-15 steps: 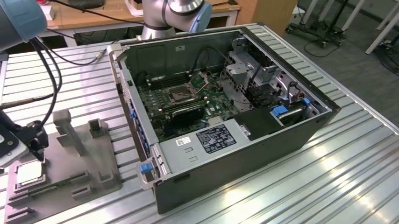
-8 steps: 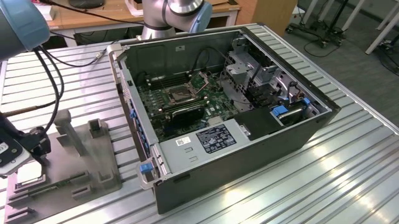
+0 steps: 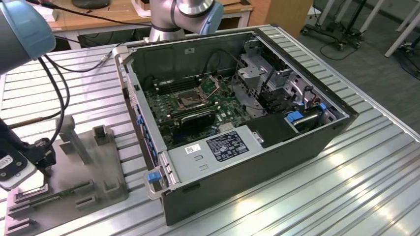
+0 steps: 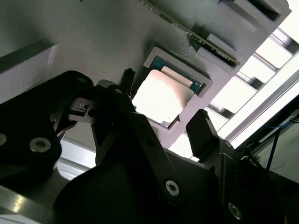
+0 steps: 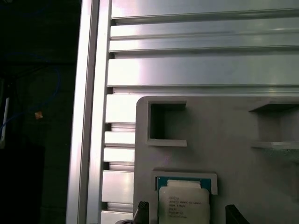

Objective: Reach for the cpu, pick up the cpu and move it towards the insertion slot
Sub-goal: 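Pick up the cpu and move it towards the insertion slot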

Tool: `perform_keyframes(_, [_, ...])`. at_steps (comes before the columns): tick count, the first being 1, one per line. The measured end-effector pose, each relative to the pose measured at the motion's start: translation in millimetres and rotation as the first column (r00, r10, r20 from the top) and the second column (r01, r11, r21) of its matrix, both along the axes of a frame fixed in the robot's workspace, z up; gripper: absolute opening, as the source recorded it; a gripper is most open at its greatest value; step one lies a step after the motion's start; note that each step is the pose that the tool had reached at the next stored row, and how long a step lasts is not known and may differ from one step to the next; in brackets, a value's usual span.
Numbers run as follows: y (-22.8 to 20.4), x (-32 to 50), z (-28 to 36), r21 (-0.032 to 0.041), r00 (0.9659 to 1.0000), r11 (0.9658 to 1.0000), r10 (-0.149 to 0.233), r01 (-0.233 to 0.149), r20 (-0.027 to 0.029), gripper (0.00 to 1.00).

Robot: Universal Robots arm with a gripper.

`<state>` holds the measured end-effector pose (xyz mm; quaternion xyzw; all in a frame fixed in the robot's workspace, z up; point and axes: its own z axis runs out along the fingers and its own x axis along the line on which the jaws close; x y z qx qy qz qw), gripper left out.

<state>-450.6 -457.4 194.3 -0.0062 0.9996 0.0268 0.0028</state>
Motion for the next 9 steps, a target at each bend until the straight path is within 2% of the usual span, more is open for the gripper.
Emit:
perform_keyframes(5, [-0.1,0.0,-6.0,0.0,1.0,1.0,-0.003,0.003,0.0,0.72])
perform_keyframes(9, [-0.1,0.0,-8.1,-0.0001,1.0,1.0,-0.004,0.004,-0.0002,0.72])
